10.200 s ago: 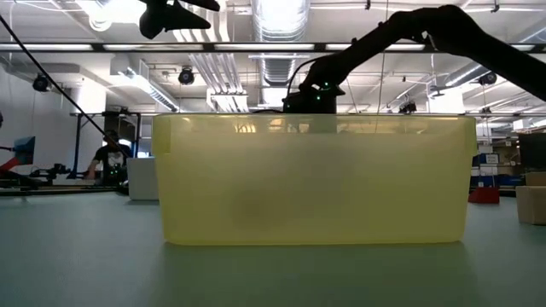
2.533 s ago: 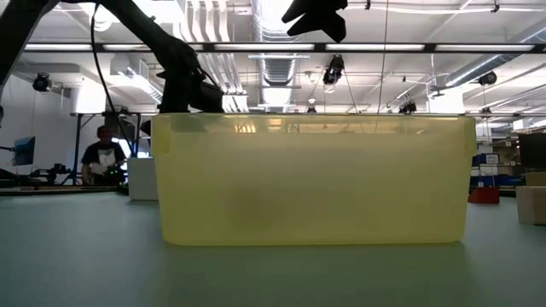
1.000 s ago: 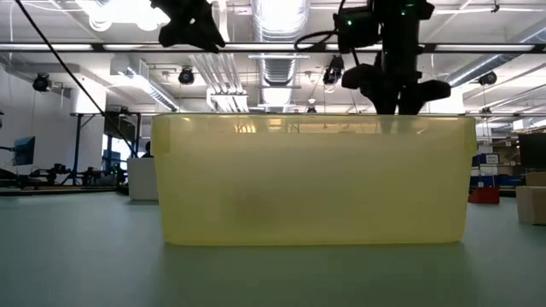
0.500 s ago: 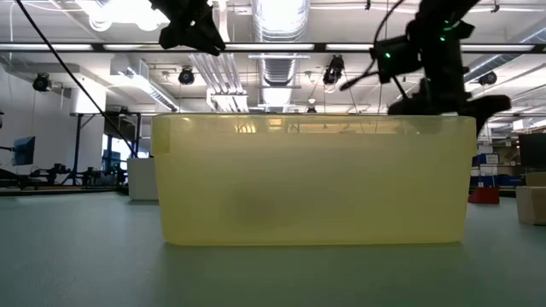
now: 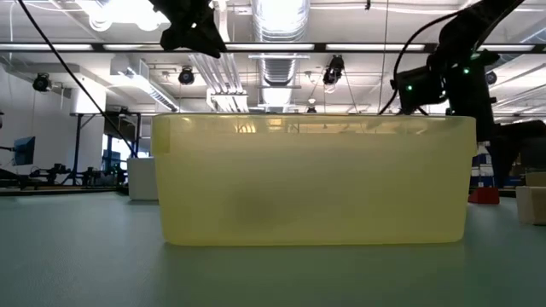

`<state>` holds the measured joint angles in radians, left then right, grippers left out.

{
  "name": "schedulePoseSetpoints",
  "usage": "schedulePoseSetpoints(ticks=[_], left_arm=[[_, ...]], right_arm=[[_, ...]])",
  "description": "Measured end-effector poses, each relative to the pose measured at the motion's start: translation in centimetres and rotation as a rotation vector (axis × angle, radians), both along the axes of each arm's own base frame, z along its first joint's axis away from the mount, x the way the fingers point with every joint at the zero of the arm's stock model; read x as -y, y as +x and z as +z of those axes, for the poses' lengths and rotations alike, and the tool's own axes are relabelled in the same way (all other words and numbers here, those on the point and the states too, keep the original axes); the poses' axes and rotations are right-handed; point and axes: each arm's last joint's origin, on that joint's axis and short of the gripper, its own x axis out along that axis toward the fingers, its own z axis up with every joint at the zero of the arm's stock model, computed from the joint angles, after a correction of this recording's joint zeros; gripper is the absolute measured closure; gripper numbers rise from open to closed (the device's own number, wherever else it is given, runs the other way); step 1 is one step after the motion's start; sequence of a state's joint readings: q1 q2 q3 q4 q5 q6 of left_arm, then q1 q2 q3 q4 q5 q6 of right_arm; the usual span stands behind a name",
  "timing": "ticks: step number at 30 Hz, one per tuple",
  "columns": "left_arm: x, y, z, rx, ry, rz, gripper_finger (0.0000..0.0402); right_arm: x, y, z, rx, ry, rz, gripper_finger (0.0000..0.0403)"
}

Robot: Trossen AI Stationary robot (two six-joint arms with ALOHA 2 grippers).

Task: Sort & place blocks by color
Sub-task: Put the red triangular block into the white bin

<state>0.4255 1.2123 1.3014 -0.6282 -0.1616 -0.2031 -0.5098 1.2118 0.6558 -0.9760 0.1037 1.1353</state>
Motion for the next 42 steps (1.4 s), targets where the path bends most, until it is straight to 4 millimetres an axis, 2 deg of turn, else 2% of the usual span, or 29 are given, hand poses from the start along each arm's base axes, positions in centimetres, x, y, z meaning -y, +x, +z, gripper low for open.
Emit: schedulePoseSetpoints(ticks=[11, 20, 27, 30, 35, 39, 42], left_arm=[[-0.1, 0.3, -0.3, -0.01, -0.006, 0.0, 0.029], [-0.3, 0.7, -0.4, 0.005, -0.012, 0.007, 0.029], [-0.2, 0.7, -0.3, 0.037, -0.058, 0.034, 0.029], [0.0, 0.7, -0.2, 0.042, -0.057, 0.027, 0.029], [0.3, 0.8, 0.0, 0.052, -0.055, 0.017, 0.029], [0.3, 0.8, 0.2, 0.066, -0.054, 0.005, 0.029], [0.3, 0.9, 0.4, 0.091, -0.051, -0.012, 0.029]], right_arm=[[-0.2, -0.4, -1.6, 0.017, -0.044, -0.016, 0.0184], [-0.1, -0.3, -1.7, 0.03, -0.053, -0.013, 0.0281], [-0.3, -0.4, -1.2, 0.074, -0.034, -0.008, 0.0281], [-0.3, -0.3, 0.0, 0.121, -0.055, -0.006, 0.0281], [0.1, 0.5, 3.5, 0.288, -0.113, 0.043, 0.0281], [0.4, 1.5, 7.3, 0.492, -0.184, 0.181, 0.0281], [0.5, 2.5, 9.9, 0.72, -0.228, 0.334, 0.0281]])
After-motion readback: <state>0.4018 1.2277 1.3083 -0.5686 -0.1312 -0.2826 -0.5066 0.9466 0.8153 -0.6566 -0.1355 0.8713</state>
